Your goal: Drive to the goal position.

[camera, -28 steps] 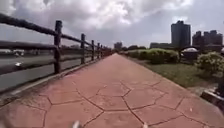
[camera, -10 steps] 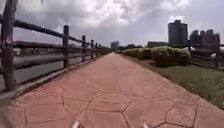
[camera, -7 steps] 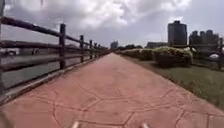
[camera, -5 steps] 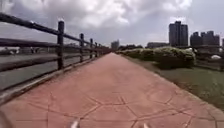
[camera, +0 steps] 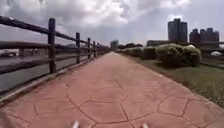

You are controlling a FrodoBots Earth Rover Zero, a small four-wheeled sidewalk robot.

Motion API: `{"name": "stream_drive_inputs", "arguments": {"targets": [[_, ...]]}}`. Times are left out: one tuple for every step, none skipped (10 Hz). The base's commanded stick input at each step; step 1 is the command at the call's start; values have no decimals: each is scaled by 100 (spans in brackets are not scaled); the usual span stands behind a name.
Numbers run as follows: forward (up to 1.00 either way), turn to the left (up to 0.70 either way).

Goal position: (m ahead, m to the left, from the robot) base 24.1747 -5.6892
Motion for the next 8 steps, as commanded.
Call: {"name": "stream_drive_inputs", "arguments": {"targets": [[70,0],[70,0],[70,0],[70,0],[70,0],[70,0],[70,0],[70,0]]}}
